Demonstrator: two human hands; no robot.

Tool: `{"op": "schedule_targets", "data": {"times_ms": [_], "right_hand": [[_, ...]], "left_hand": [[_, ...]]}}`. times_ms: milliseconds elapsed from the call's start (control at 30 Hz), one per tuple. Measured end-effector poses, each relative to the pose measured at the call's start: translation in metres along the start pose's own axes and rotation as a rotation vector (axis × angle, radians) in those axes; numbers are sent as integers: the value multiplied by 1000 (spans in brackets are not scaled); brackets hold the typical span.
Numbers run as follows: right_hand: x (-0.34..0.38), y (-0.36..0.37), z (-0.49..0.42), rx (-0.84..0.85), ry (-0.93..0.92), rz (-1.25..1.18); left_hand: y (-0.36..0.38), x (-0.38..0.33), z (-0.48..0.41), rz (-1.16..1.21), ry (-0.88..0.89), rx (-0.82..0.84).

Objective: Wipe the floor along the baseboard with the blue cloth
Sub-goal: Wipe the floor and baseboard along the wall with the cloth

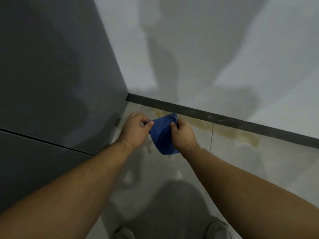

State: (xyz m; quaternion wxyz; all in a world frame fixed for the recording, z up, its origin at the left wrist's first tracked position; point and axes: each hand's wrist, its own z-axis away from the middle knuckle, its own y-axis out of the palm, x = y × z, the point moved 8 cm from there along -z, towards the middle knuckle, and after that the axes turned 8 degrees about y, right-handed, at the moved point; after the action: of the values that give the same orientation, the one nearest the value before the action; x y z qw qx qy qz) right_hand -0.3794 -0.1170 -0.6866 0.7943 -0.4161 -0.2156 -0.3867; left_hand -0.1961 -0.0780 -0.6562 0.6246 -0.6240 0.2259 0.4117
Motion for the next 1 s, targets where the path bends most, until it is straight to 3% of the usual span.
{"op": "schedule_targets", "data": {"times_ms": [100,167,267,333,400,533,667,833,900,1000], "right_hand": [[-32,23,-38,-14,-3,158],[-49,33,-57,-41,-14,166],[-74,46,-80,-68,-28,134],[-88,54,-88,-77,-35,43],[-100,63,-93,-68,-47,-1],[-114,83,-106,-23,-58,26],[-116,99,-122,16,-84,20],[-99,105,-154,-35,-73,-19],[-95,108,-167,-72,-76,62],[-94,113,-173,-195,-159,282]], "left_hand": [[43,25,-8,-113,136,173],[61,42,-14,-110,159,199],[66,76,-25,41,20,82],[75,101,-27,171,-117,103],[89,122,-20,210,-250,258],[104,164,0,-31,-425,613],[99,193,-7,230,-494,410],[83,208,-34,359,-379,12],[81,214,-41,316,-340,-84],[87,227,-40,119,-295,-57]]}}
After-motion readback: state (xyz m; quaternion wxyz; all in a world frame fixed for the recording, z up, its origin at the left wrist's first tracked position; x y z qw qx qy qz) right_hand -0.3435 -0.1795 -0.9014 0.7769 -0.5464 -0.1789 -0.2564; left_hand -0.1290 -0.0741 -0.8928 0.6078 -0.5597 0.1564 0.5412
